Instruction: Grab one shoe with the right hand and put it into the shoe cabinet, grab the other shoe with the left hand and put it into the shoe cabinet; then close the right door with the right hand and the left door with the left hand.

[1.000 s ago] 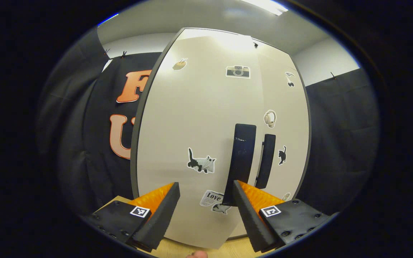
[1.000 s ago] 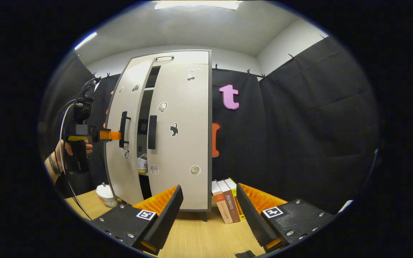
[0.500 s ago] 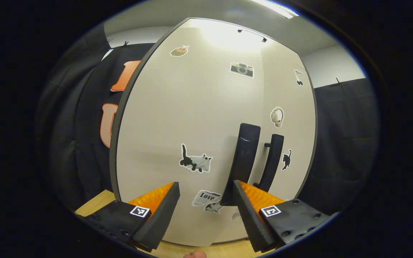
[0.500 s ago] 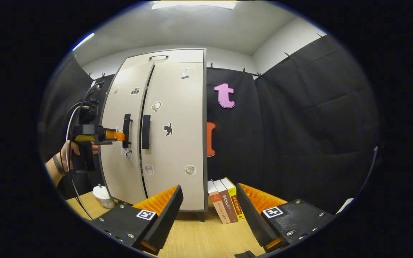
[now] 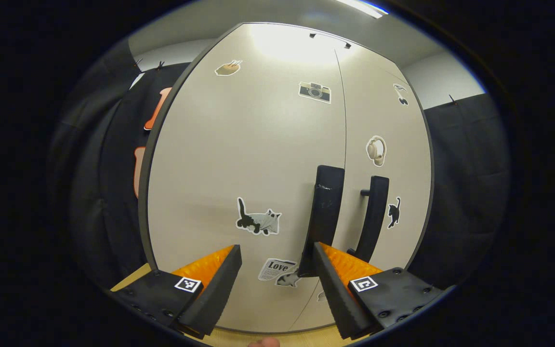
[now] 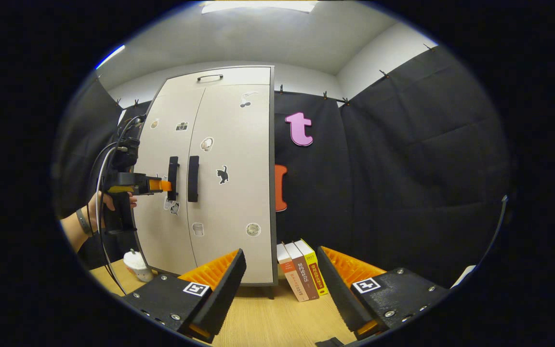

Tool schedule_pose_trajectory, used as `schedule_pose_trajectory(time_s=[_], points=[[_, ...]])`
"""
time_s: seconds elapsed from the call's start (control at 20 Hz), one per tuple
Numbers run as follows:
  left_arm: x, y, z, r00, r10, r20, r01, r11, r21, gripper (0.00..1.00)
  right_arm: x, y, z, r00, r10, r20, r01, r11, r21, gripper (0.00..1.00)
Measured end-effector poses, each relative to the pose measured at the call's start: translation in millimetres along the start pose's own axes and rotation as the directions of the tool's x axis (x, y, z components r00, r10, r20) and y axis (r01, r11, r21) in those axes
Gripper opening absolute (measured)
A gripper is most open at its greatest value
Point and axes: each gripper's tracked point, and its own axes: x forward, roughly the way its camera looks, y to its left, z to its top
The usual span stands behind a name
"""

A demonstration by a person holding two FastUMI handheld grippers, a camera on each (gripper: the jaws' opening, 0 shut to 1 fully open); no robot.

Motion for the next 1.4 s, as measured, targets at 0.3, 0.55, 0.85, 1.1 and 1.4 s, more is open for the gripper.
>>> schedule_pose_trajectory(time_s=[0.3, 0.55, 0.85, 1.1, 1.4], points=[[-56.5, 4.4, 38.5, 0.995, 0.013, 0.095, -0.013, 1.000, 0.002, 0.96, -6.0, 9.3, 1.1, 1.000, 0.026, 0.005, -0.026, 1.000, 0.011, 0.92], [-124.6, 0.5, 48.2, 0.991, -0.005, 0.130, 0.011, 0.999, -0.049, 0.96, -7.9, 32.5, -10.9, 0.996, 0.082, -0.018, -0.081, 0.996, 0.040, 0.92], [-194.1, 14.3, 31.3, 0.990, 0.035, 0.136, -0.036, 0.999, -0.001, 0.96, -23.3, 50.7, -17.4, 0.991, 0.132, -0.032, -0.131, 0.991, 0.032, 0.92], [-239.4, 27.3, -9.2, 0.987, 0.086, 0.133, -0.089, 0.996, 0.015, 0.96, -31.8, 56.0, -12.4, 0.989, 0.144, -0.021, -0.143, 0.989, 0.045, 0.92], [-274.9, 38.0, -48.8, 0.986, 0.129, 0.102, -0.133, 0.991, 0.032, 0.96, -37.0, 53.9, -11.5, 0.991, 0.132, -0.011, -0.131, 0.990, 0.043, 0.92]])
